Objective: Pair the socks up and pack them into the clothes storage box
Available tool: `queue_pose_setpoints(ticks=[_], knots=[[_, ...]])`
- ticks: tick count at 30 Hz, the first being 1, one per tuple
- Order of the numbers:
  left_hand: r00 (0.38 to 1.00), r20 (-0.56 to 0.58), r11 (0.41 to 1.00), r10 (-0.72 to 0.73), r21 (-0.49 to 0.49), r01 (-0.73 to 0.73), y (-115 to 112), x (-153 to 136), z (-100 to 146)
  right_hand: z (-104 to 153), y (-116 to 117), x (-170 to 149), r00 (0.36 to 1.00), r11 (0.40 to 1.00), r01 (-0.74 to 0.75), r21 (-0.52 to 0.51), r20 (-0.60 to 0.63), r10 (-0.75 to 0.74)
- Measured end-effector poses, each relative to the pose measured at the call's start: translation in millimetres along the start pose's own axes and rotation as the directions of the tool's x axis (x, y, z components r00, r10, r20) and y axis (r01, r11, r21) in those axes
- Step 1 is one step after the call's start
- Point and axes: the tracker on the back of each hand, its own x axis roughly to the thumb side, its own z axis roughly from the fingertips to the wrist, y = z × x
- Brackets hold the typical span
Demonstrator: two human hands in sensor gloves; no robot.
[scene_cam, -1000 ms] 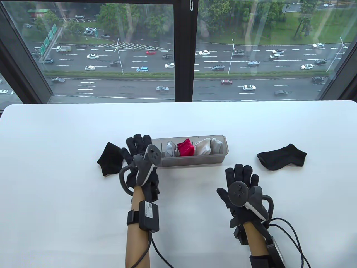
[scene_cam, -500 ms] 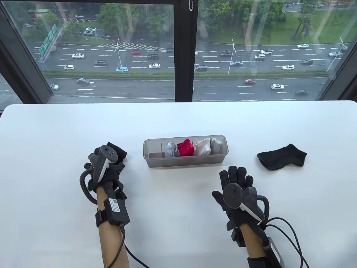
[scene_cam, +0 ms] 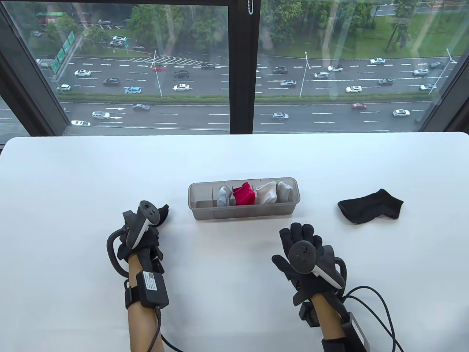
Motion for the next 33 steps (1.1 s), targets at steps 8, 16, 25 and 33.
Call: queue_pose_setpoints(ticks=[8, 16, 25, 33], knots=[[0.884, 0.452, 0.993, 0.118, -0.038, -0.114, 53.6, 55.6, 110.6, 4.9, -0.8, 20.8, 0.939, 0.963, 0.265, 0.041, 0.216, -0.268], [0.684, 0.653, 0.939, 0.326, -0.31, -0.151, 3.0, 138.7, 155.2, 12.9, -13.1, 31.3, 0.859, 0.908, 0.4, -0.122, 0.394, -0.326], [0.704, 0.678, 0.977, 0.212, -0.145, -0.154, -13.9, 144.2, 155.3, 0.3, -8.5, 5.9, 0.905, 0.901, 0.4, -0.169, 0.227, -0.359], [0.644, 0.661, 0.905, 0.385, -0.132, -0.405, -14.3, 123.2, 152.6, 0.5, -0.7, 8.0, 0.854, 0.885, 0.463, 0.048, 0.244, -0.459]])
